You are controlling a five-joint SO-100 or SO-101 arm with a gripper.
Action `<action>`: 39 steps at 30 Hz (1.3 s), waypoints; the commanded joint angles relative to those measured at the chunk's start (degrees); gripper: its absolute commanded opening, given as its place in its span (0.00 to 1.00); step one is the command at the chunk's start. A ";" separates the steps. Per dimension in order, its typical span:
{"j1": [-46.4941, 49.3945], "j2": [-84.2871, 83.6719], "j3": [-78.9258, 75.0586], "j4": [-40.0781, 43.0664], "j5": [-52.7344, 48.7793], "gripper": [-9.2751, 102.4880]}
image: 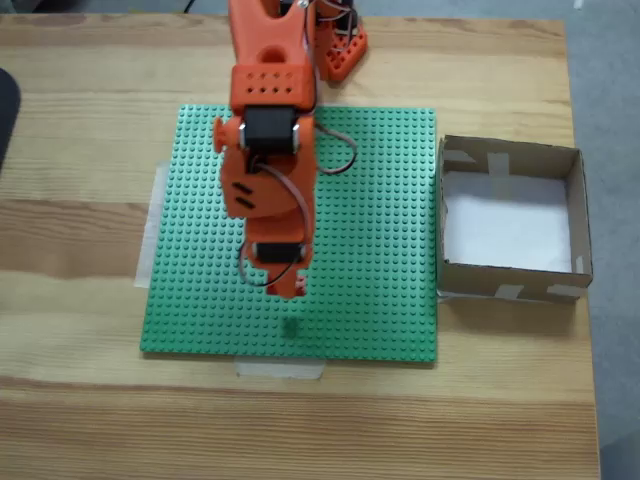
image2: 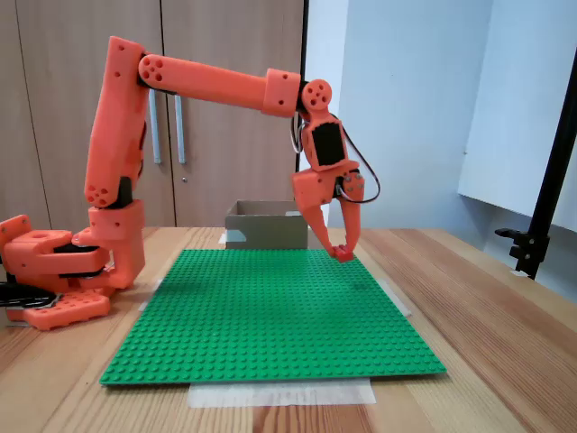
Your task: Pick the red lego block and put it in the box.
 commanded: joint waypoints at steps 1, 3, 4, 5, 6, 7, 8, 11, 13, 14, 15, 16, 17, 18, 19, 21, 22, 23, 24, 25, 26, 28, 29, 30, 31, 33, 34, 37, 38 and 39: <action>-1.49 5.19 -0.18 2.20 1.14 0.10; -2.37 7.47 1.23 2.37 1.85 0.10; -3.08 9.23 2.90 1.85 1.85 0.10; -3.87 10.81 4.39 1.49 1.85 0.10; -4.83 11.95 5.10 1.76 1.85 0.10; -5.80 12.57 5.27 2.55 2.02 0.10; -6.77 13.01 5.27 3.16 2.37 0.10; -9.76 14.85 5.19 4.48 3.96 0.10; -11.69 15.64 4.66 5.27 5.10 0.10; -12.57 15.91 4.31 5.71 5.54 0.10; -13.45 16.08 3.78 6.24 6.06 0.10; -14.33 16.17 3.08 6.68 6.42 0.10; -15.38 16.26 2.37 7.21 6.59 0.10; -16.35 16.26 1.41 7.91 6.94 0.10; -17.40 16.26 0.18 8.61 7.38 0.10; -19.78 16.26 -2.20 10.02 8.00 0.10; -20.74 16.26 -3.16 10.46 8.53 0.10; -21.80 16.26 -3.87 10.72 8.88 0.10; -22.85 16.26 -4.39 10.99 9.14 0.10; -23.82 16.26 -4.75 11.07 9.58 0.10; -24.79 16.26 -5.19 11.25 9.76 0.10; -26.72 16.26 -5.98 11.78 10.46 0.10; -27.60 16.26 -6.24 11.95 10.90 0.10; -28.48 16.26 -6.59 12.13 11.16 0.11; -29.27 16.17 -7.03 12.39 11.51 0.11; -30.76 16.00 -7.56 12.57 11.87 0.11; -31.38 15.73 -8.00 12.74 12.04 0.11; -33.40 15.38 -8.88 12.83 12.30 0.11; -34.01 15.38 -8.88 12.74 12.48 0.11; -34.54 15.29 -8.96 12.57 12.48 0.11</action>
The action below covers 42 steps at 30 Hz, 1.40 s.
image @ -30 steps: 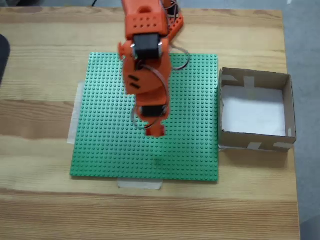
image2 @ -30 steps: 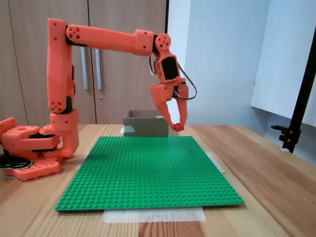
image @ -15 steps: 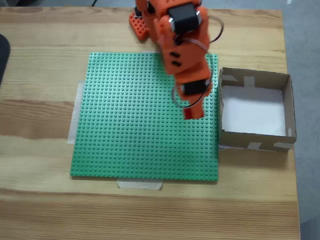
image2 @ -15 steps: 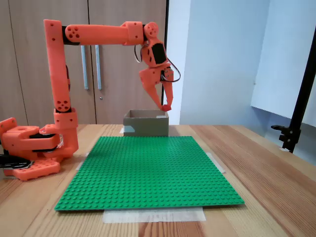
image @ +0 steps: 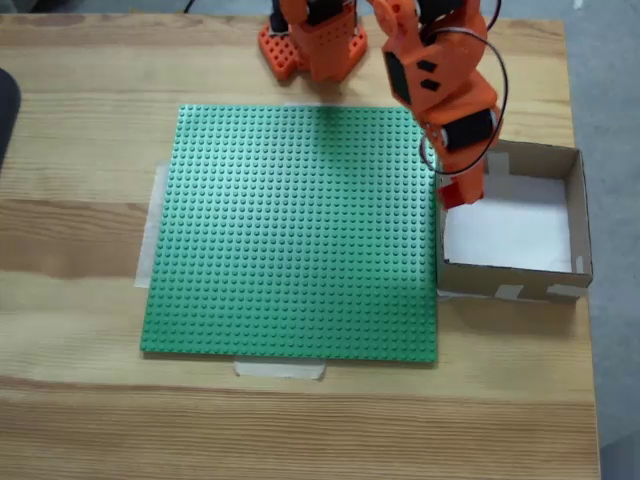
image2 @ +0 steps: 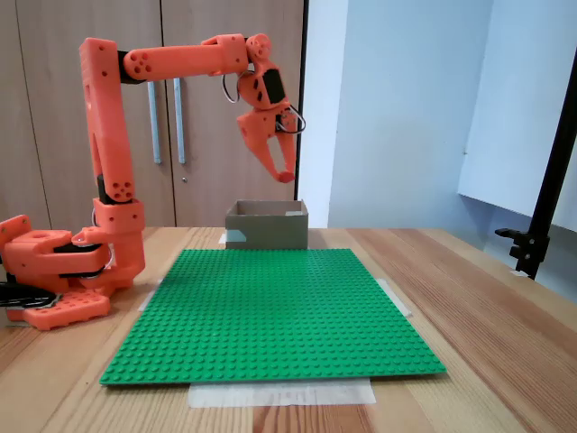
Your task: Pick the red lego block and put it in the box.
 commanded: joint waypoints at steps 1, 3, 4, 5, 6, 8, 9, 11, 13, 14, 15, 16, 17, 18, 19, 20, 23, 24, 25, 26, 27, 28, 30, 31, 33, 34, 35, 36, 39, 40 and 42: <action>-1.93 1.58 -2.81 -0.26 0.53 0.11; -2.81 1.32 -2.64 -0.53 0.62 0.11; -3.25 1.23 -2.55 -0.62 0.62 0.11; -3.69 0.97 -2.55 -0.70 0.62 0.11; -4.04 0.70 -2.55 -0.79 0.62 0.11; -4.75 0.09 -2.55 -0.97 0.62 0.11; -5.01 -0.18 -2.55 -1.05 0.62 0.11; -5.54 -1.05 -2.64 -1.32 0.35 0.11; -5.89 -1.93 -2.72 -1.67 0.18 0.11; -6.15 -2.55 -3.25 -1.67 0.18 0.11; -6.33 -3.08 -3.69 -1.67 0.18 0.11; -6.59 -3.78 -4.39 -1.49 0.09 0.11; -6.94 -4.75 -5.54 -1.14 0.00 0.11; -7.21 -5.80 -6.86 -0.70 0.00 0.11; -7.56 -6.94 -8.35 -0.18 0.00 0.11; -7.91 -8.17 -9.93 0.35 0.00 0.11; -8.96 -10.90 -12.22 0.62 0.00 0.12; -9.23 -11.43 -12.22 0.35 0.00 0.12; -9.49 -11.95 -12.22 0.18 0.09 0.12; -9.76 -12.48 -12.22 0.09 0.09 0.12; -10.02 -13.01 -12.22 0.00 0.09 0.12; -10.28 -13.54 -12.22 0.00 0.18 0.12; -10.63 -14.33 -12.22 -0.18 0.35 0.13; -10.72 -14.77 -12.22 -0.26 0.44 0.13; -10.72 -15.12 -12.04 -0.79 0.53 0.13; -10.72 -15.21 -11.95 -1.05 0.53 0.13; -10.63 -15.21 -11.78 -1.41 0.53 0.14; -10.63 -15.21 -11.43 -1.67 0.35 0.14; -10.72 -15.21 -11.34 -1.58 0.44 0.16; -10.72 -15.21 -11.34 -1.49 0.26 0.16; -10.72 -15.12 -11.34 -1.49 0.18 0.16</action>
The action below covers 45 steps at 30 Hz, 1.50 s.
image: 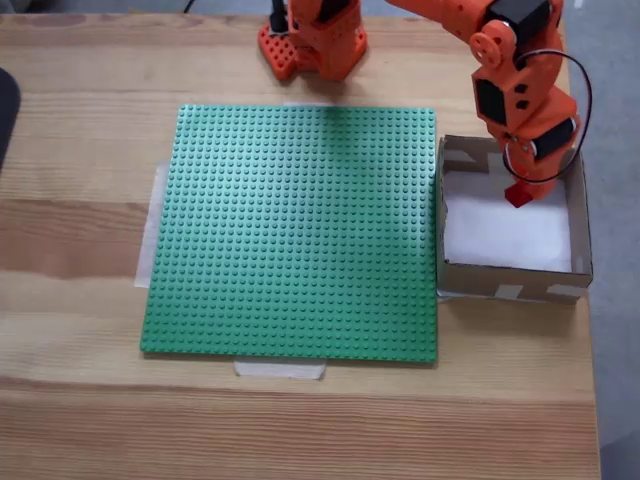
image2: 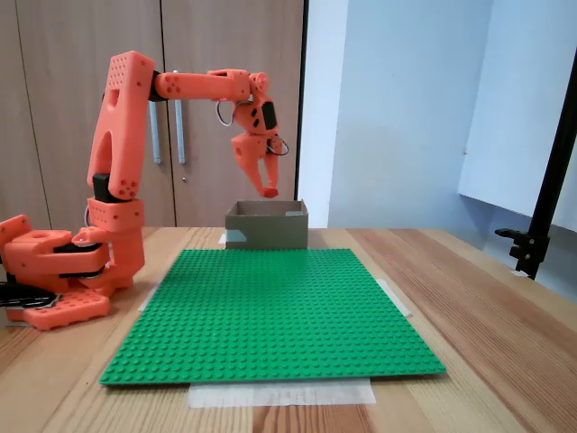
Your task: Pick the red lego block and put it in the box.
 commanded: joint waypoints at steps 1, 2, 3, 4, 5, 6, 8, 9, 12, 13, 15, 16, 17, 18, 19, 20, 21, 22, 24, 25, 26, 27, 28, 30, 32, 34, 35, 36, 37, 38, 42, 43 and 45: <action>0.18 0.88 -2.11 -0.18 -0.09 0.16; 0.26 1.05 -2.11 -0.26 -0.09 0.17; 0.26 1.14 -2.11 -0.35 0.00 0.17; 0.26 1.32 -1.93 -0.44 0.00 0.17; 0.35 1.41 -1.67 -0.44 0.00 0.17; 0.35 1.49 -1.32 -0.44 0.00 0.17; 0.26 1.58 -0.70 -0.53 0.00 0.18; 0.26 1.67 -0.53 -0.44 0.26 0.19; 0.00 2.11 0.00 -0.44 0.53 0.20; 0.00 2.46 0.44 -0.62 0.62 0.21; 0.00 3.43 1.85 -1.23 0.53 0.21; 0.00 4.04 2.81 -1.76 0.53 0.21; 0.09 4.48 3.52 -2.02 0.53 0.22; 0.18 4.92 4.13 -2.20 0.44 0.22; 0.26 5.27 4.57 -2.20 0.44 0.22; 0.26 5.62 4.83 -2.20 0.44 0.22; 0.26 5.89 4.92 -2.20 0.53 0.22; 0.35 6.24 5.01 -2.20 0.62 0.22; 0.53 7.12 5.10 -2.11 0.53 0.21; 0.70 7.73 5.10 -2.02 0.44 0.21; 1.05 8.44 5.45 -2.11 0.26 0.21; 1.41 9.49 6.06 -2.37 0.00 0.21; 1.67 10.55 7.03 -2.81 -0.70 0.20; 2.55 13.27 9.49 -3.69 -1.67 0.19; 3.60 16.26 12.48 -4.92 -2.64 0.17; 4.75 19.16 15.29 -5.80 -3.34 0.15; 5.27 20.74 16.52 -6.15 -3.69 0.14; 5.71 22.06 17.93 -6.33 -3.96 0.13; 6.06 23.38 19.16 -6.42 -4.39 0.11; 6.24 24.61 20.39 -6.42 -4.83 0.09; 7.38 29.27 24.96 -6.24 -4.92 0.08; 7.73 30.50 26.02 -6.24 -4.83 0.08; 8.44 32.87 28.48 -6.50 -4.83 0.08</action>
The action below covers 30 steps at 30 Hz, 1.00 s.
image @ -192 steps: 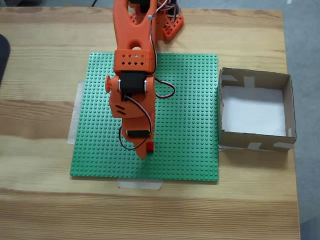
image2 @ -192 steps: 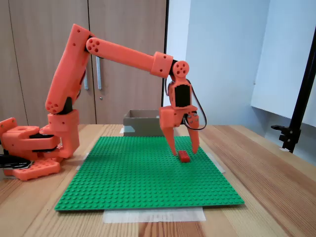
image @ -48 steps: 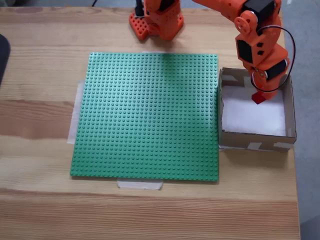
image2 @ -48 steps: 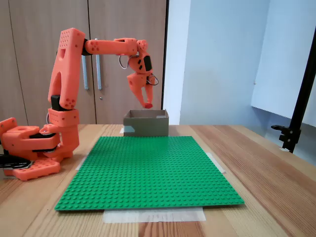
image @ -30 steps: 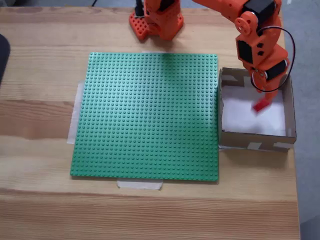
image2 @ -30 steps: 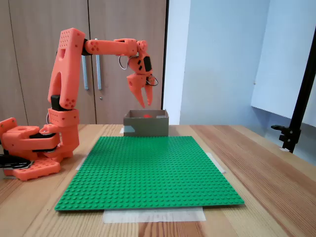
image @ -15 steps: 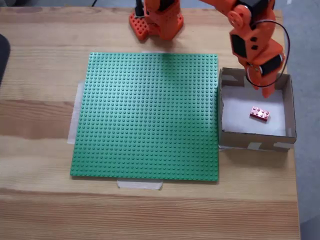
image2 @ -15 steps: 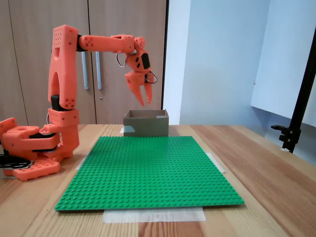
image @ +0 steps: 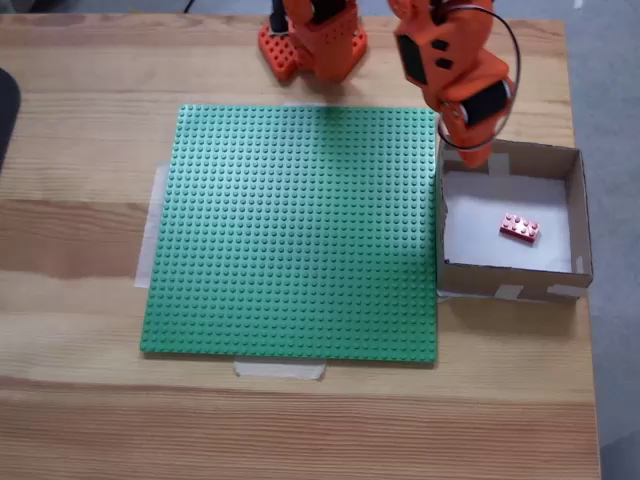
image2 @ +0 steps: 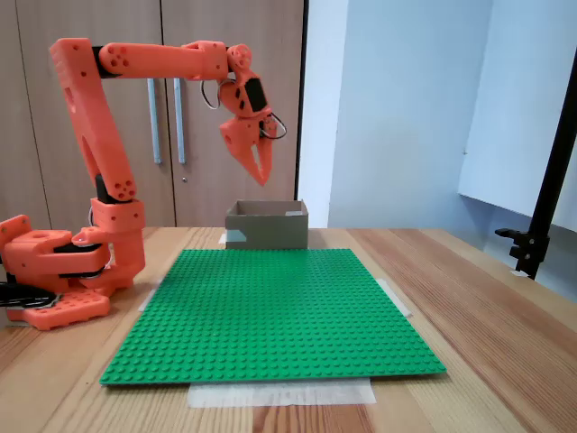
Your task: Pick the red lego block and put it in the box.
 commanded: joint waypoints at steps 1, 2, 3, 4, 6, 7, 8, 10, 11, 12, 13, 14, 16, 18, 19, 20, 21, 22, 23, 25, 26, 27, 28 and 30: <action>1.49 6.06 2.64 -0.97 -0.09 0.08; 2.11 7.38 3.96 -1.32 0.00 0.08; 2.90 8.61 5.36 -1.67 0.00 0.08; 3.78 9.93 6.86 -2.11 0.00 0.08; 5.45 12.66 10.11 -2.99 -0.26 0.08; 6.42 14.06 11.87 -3.52 -0.70 0.08; 7.56 15.47 13.62 -4.13 -0.97 0.08; 9.49 18.63 17.23 -5.01 -1.67 0.08; 10.28 20.21 18.98 -5.27 -1.85 0.08; 10.99 21.80 20.48 -5.45 -2.02 0.08; 11.69 23.29 21.97 -5.54 -2.29 0.08; 12.48 24.70 23.20 -5.63 -2.37 0.08; 13.97 27.16 25.40 -5.54 -2.72 0.08; 16.00 29.44 27.42 -5.80 -2.99 0.08; 16.88 30.50 28.56 -5.98 -3.34 0.08; 17.84 31.55 29.62 -6.24 -3.78 0.08; 18.98 32.43 30.76 -6.68 -4.04 0.08; 20.04 33.40 31.99 -7.12 -4.48 0.08; 21.01 34.37 33.40 -7.65 -5.19 0.08; 23.20 36.47 36.39 -8.79 -5.89 0.08; 24.08 37.62 37.88 -9.40 -6.42 0.08; 25.05 38.67 39.29 -9.93 -6.86 0.08; 25.93 39.81 40.61 -10.37 -7.21 0.08; 28.13 42.19 43.24 -11.16 -7.47 0.08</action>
